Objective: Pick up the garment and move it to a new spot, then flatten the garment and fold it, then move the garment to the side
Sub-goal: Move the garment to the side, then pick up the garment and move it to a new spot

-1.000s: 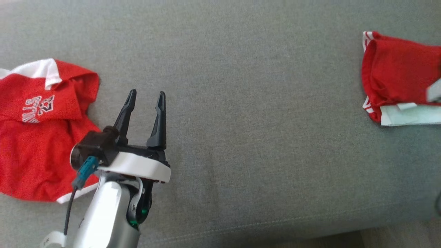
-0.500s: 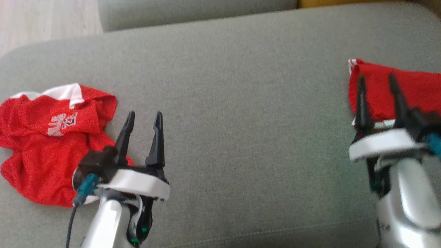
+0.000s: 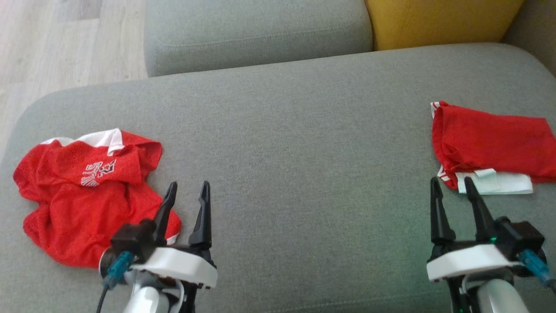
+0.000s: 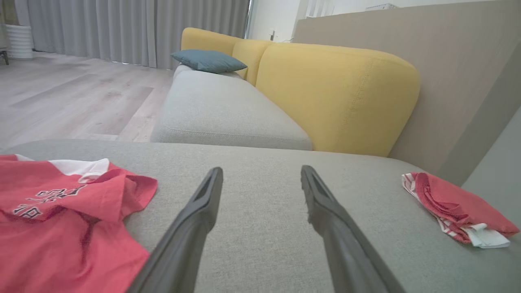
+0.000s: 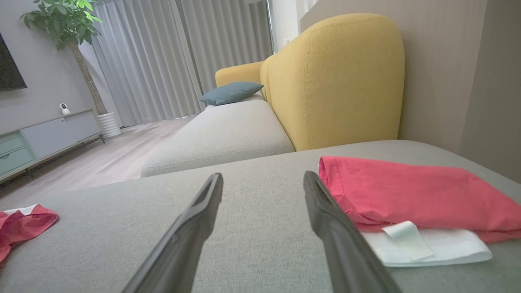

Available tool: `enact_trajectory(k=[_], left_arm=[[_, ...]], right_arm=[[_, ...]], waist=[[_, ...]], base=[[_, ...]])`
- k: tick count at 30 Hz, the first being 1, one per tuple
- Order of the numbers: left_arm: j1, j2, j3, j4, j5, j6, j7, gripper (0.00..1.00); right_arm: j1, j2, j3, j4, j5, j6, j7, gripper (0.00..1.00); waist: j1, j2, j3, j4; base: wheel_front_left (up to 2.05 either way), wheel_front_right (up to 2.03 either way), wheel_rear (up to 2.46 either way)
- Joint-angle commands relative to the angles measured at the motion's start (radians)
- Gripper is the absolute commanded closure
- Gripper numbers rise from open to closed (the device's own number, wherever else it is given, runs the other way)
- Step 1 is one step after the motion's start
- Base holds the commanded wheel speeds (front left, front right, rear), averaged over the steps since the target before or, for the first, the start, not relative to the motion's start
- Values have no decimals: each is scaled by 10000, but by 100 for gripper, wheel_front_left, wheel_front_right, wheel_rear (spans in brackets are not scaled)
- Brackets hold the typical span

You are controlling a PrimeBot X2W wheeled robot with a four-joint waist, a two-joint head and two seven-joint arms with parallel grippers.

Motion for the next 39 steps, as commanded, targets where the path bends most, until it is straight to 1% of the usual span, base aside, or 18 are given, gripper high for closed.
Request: enact_trajectory(k=[1,6,17,25,32,35,39], left_arm=[[-256,18,433,-282,-49,165,-53,0],[-66,18,496,-327,-12,268,-53,0],[50,18,446,-648,761,429,-53,0],[139,18,434,-1132,1259,449,-53,0],[164,18,387,-1333,1420,442,-53,0],[135,18,372,-1319,1411,433,-53,0],[79,18,434,-1245,1375,440,-53,0]], right_arm=[[-226,-32,291,-400,56,63,-127,0],[143,-31,360,-559,83,63,-132,0],[288,-30,537,-766,232,63,-134,0],[278,-30,544,-930,280,63,-135,0],[221,-30,482,-946,273,63,-135,0],[203,-30,455,-923,274,63,-135,0],[197,-30,471,-881,277,63,-135,0]], waist=[[0,-1,-58,-3],[0,-1,-161,38],[0,-1,-137,42],[0,-1,-50,54],[0,-1,8,123],[0,-1,23,214],[0,-1,33,545]], base=[[0,0,0],[0,0,0],[0,0,0],[0,0,0],[0,0,0],[0,0,0],[0,0,0]])
